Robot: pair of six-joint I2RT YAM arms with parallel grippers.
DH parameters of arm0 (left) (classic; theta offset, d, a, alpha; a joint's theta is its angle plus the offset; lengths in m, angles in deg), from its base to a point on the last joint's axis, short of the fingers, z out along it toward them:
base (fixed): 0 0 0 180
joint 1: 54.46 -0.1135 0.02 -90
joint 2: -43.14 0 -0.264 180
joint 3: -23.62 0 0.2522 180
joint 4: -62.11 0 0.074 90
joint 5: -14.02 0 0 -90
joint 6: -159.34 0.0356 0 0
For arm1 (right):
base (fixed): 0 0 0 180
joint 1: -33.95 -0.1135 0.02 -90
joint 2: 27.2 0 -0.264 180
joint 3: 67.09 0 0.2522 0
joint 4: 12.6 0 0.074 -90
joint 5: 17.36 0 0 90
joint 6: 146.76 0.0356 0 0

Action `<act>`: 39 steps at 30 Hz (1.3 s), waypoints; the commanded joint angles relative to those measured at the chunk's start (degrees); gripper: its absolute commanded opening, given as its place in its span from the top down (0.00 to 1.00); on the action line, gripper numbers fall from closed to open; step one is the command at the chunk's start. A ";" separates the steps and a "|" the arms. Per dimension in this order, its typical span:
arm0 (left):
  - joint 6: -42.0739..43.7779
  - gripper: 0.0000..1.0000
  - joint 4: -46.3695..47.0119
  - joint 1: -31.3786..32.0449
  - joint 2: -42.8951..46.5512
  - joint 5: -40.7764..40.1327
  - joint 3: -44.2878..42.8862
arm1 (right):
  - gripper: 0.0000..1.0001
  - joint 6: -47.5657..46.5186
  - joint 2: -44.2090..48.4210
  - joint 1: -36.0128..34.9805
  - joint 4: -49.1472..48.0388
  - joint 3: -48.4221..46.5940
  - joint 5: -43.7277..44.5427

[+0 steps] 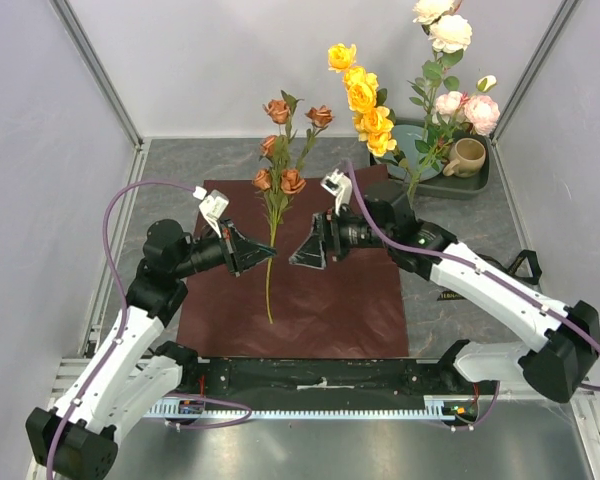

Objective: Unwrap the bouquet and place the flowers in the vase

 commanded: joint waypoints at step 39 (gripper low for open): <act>9.50 0.41 -6.33 1.59 4.96 0.66 -0.43 | 1.00 -5.96 1.71 -7.52 -0.62 -18.50 19.96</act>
